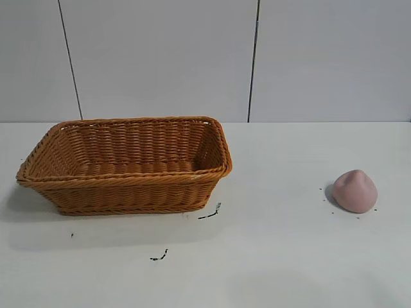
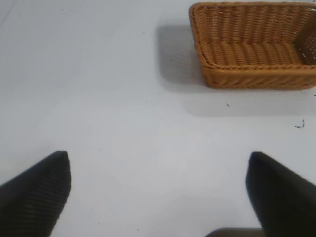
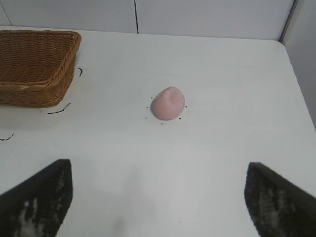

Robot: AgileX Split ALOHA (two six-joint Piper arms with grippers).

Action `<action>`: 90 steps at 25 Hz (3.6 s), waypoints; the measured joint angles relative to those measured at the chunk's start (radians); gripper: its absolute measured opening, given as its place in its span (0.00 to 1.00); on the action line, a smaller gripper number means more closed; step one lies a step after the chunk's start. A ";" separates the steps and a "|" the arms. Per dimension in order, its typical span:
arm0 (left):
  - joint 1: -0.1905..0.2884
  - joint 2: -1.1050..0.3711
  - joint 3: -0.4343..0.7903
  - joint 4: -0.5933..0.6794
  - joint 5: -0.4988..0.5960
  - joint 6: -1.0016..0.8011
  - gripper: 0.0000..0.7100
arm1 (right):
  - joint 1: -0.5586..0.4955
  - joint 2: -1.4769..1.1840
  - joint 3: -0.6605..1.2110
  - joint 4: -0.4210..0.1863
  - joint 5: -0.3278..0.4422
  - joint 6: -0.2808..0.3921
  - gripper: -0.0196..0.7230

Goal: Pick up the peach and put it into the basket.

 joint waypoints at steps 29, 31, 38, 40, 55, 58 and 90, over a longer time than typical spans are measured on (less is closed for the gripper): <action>0.000 0.000 0.000 0.000 0.000 0.000 0.98 | 0.000 1.356 -0.649 0.001 -0.108 0.011 0.91; 0.000 0.000 0.000 0.000 0.000 0.000 0.98 | 0.000 1.466 -0.713 0.001 -0.099 0.012 0.91; 0.000 0.000 0.000 0.000 0.000 0.000 0.98 | 0.000 1.810 -0.875 0.003 -0.086 0.019 0.91; 0.000 0.000 0.000 0.000 0.000 0.000 0.98 | 0.000 1.889 -0.902 0.002 -0.089 0.019 0.91; 0.000 0.000 0.000 0.000 0.000 0.000 0.98 | 0.000 2.139 -0.924 -0.038 -0.170 0.023 0.91; 0.000 0.000 0.000 0.000 0.000 0.000 0.98 | 0.000 2.142 -0.924 -0.038 -0.170 0.026 0.89; 0.000 0.000 0.000 0.000 0.000 0.000 0.98 | 0.037 1.940 -1.346 0.032 0.112 0.019 0.00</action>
